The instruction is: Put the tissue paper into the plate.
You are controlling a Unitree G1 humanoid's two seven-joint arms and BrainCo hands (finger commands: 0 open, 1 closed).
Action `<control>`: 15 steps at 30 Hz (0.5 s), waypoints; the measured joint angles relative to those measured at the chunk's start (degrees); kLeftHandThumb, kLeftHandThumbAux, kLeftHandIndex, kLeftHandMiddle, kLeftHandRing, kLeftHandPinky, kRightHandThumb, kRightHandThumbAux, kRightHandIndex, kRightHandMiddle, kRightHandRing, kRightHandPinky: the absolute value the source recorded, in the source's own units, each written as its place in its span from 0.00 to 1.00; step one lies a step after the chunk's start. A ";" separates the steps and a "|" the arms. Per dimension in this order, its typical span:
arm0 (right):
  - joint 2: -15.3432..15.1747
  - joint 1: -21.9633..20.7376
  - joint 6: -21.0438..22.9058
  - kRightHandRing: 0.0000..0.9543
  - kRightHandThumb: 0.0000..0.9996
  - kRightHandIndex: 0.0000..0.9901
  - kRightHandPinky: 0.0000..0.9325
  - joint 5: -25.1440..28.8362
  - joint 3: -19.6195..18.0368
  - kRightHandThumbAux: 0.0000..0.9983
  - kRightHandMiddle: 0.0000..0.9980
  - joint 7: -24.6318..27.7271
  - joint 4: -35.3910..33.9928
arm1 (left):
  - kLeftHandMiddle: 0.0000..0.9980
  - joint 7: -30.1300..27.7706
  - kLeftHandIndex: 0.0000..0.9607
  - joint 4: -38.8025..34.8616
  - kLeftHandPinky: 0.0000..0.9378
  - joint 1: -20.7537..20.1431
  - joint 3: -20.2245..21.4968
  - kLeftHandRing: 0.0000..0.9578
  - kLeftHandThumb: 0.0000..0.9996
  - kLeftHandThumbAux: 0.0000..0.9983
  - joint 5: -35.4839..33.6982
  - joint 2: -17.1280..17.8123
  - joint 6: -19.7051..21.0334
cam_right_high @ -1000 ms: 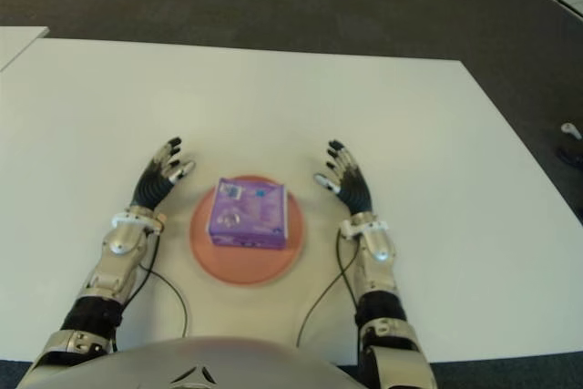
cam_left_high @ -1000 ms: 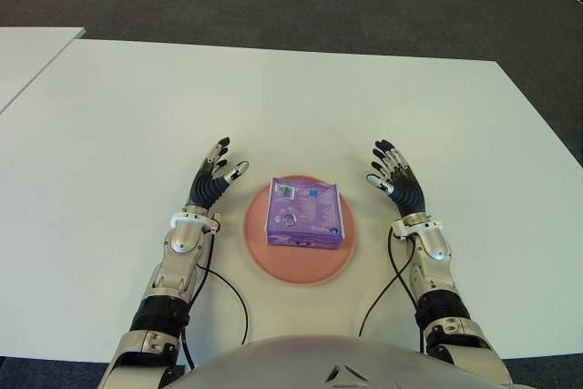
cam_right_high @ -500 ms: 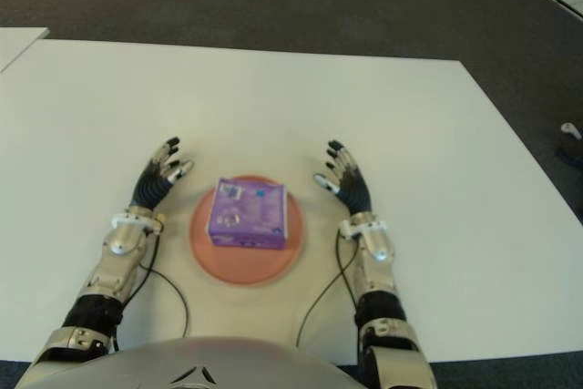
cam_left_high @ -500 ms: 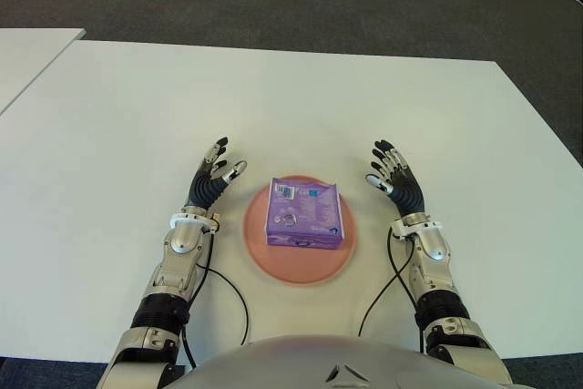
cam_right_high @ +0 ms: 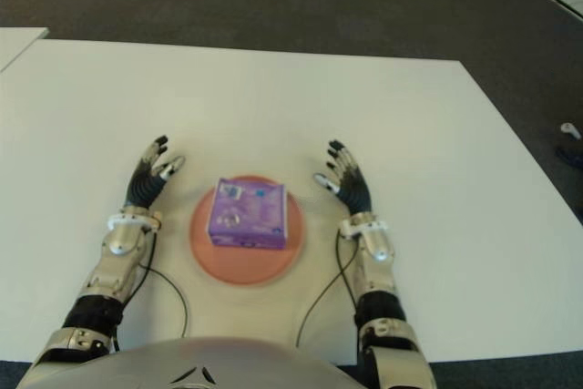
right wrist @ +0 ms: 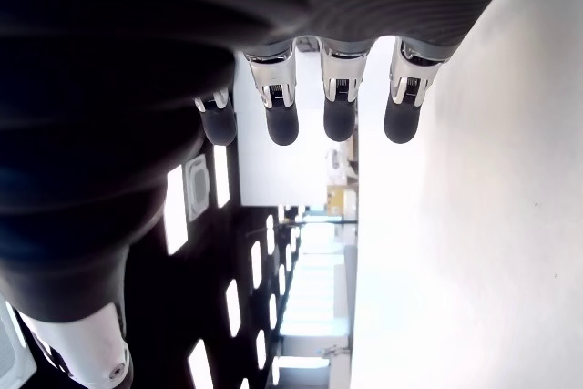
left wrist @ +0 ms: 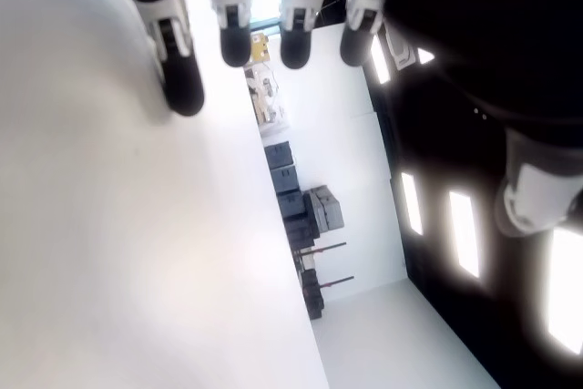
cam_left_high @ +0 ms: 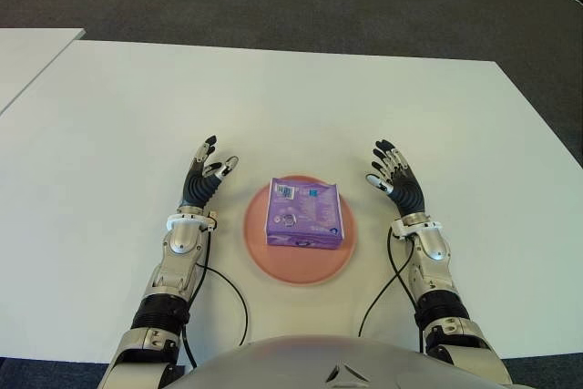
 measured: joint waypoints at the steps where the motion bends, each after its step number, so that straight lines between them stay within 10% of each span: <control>1: 0.05 0.00 -0.03 0.00 0.00 0.00 0.00 -0.01 -0.04 0.72 0.00 -0.15 0.00 | 0.00 0.23 0.00 -0.02 0.00 0.05 0.10 0.00 0.00 0.45 -0.08 -0.25 0.00; 15: 1.55 0.80 -1.42 0.00 0.01 0.00 0.00 -0.98 -0.06 0.73 0.00 -3.46 -1.20 | 0.00 0.45 0.00 -0.08 0.00 0.16 1.41 0.00 0.00 0.43 -2.82 -2.50 0.01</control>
